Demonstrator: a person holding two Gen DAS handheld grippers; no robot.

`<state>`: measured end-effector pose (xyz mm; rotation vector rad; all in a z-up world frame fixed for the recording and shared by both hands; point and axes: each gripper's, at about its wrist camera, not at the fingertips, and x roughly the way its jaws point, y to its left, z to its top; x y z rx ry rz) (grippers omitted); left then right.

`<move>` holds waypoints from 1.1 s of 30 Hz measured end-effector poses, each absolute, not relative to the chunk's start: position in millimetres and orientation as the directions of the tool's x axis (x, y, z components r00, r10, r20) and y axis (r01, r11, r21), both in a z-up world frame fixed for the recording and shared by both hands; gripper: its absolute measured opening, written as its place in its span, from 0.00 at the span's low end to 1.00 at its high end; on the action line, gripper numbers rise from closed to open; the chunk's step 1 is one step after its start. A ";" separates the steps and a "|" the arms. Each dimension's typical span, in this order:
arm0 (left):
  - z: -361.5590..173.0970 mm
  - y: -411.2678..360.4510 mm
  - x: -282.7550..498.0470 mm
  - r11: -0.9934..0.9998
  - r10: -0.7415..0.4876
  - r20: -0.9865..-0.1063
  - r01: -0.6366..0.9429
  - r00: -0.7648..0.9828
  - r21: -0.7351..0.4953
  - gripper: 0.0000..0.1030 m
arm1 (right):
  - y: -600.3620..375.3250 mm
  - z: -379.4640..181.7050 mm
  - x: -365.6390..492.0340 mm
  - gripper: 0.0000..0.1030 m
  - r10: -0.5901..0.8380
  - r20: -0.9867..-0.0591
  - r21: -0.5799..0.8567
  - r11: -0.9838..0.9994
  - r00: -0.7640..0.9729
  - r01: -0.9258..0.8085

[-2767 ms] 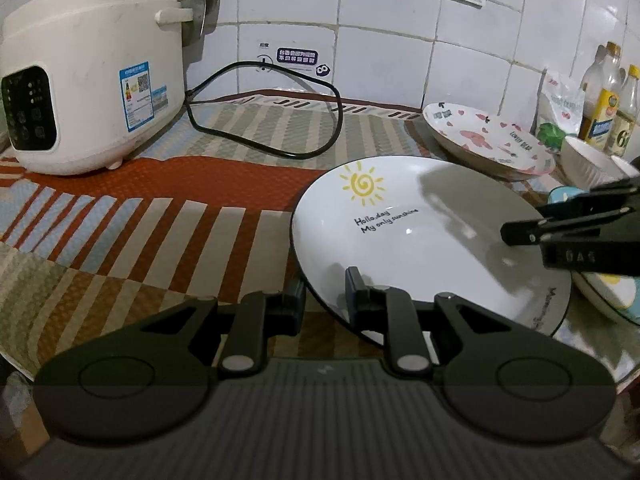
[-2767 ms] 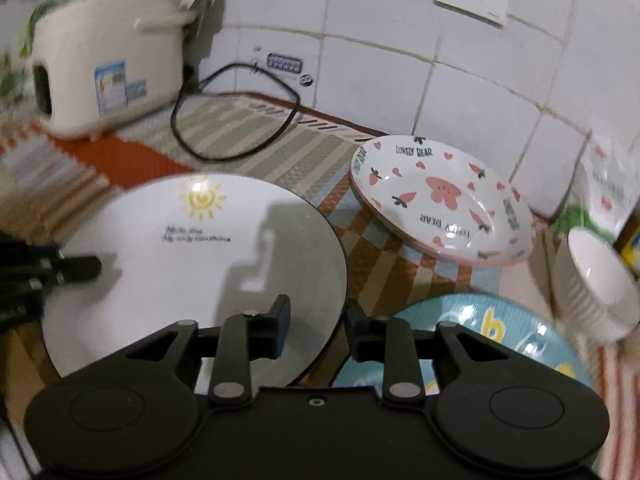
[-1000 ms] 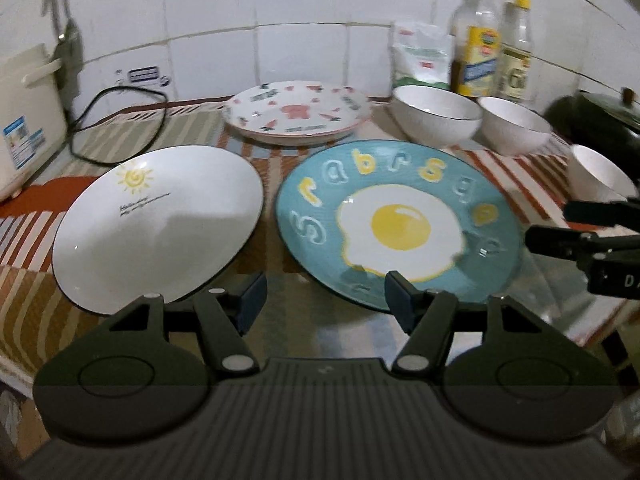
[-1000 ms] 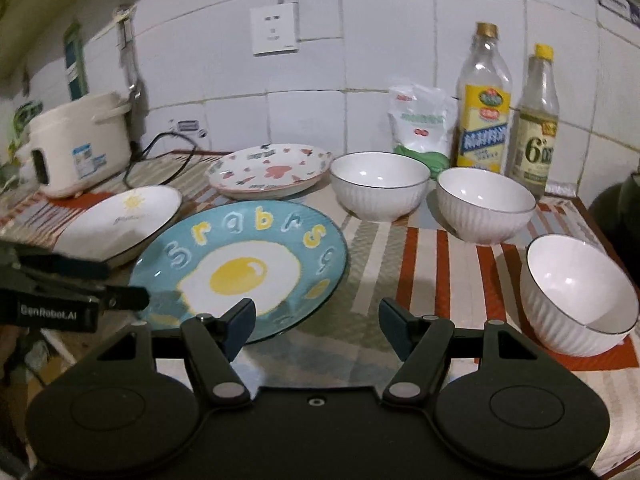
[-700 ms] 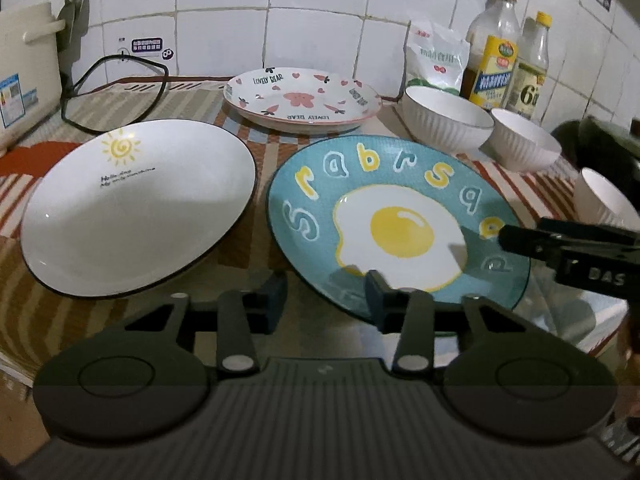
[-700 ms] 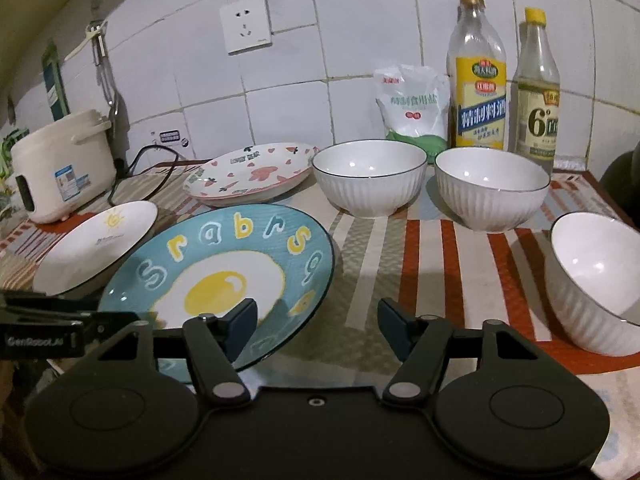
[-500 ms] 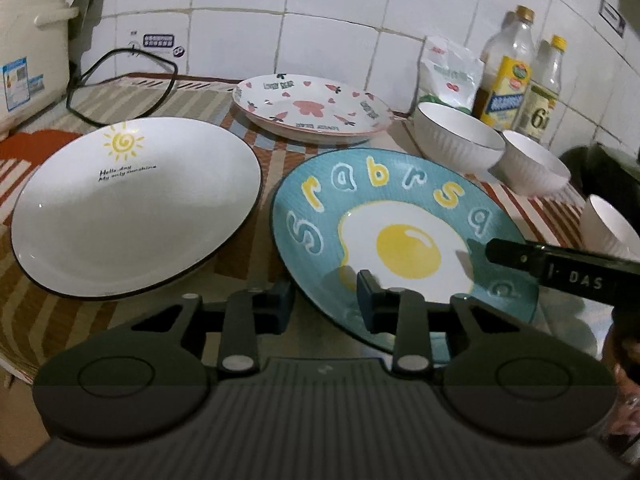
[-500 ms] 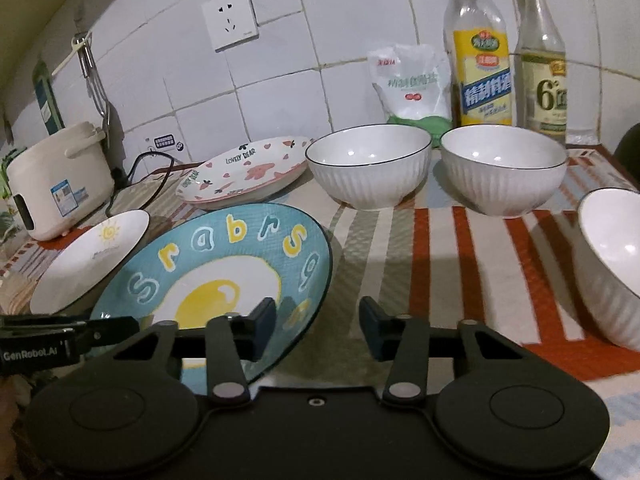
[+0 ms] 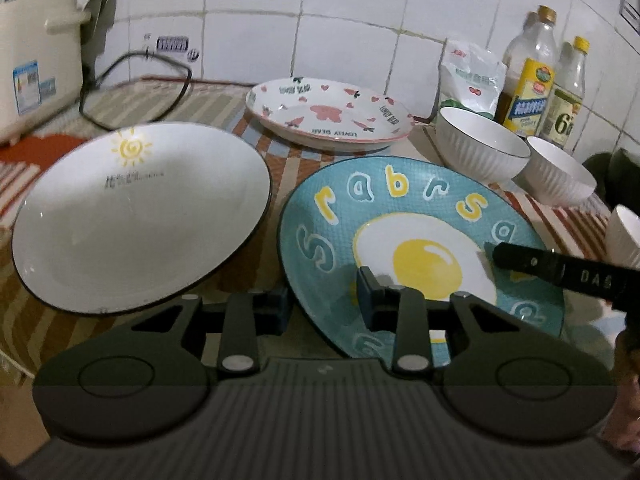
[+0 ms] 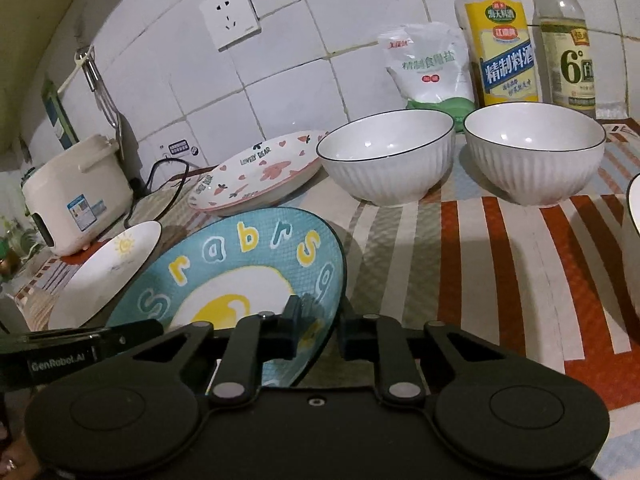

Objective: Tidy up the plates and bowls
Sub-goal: 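Lift the blue egg plate with both grippers and lower it onto the sun plate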

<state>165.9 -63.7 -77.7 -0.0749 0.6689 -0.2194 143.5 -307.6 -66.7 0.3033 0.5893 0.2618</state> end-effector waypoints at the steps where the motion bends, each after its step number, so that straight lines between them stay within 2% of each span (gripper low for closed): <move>1: -78.3 -63.4 165.0 0.974 -0.228 -0.601 0.186 0.766 -0.132 0.31 | -307.7 -66.7 143.0 0.21 0.322 -0.501 0.355 0.923 0.803 -0.148; 11: -66.7 -61.9 153.2 0.967 -0.248 -0.590 0.237 0.769 -0.097 0.31 | -301.4 -55.1 122.7 0.21 0.268 -0.510 0.330 0.938 0.817 -0.102; 23: -57.7 -57.5 133.6 0.951 -0.300 -0.591 0.281 0.749 -0.127 0.31 | -298.1 -36.7 93.7 0.21 0.219 -0.516 0.280 0.957 0.828 -0.078; 33: -27.1 -39.3 113.3 0.943 -0.328 -0.585 0.299 0.742 -0.149 0.31 | -282.6 -5.4 72.3 0.20 0.216 -0.511 0.265 0.960 0.832 -0.086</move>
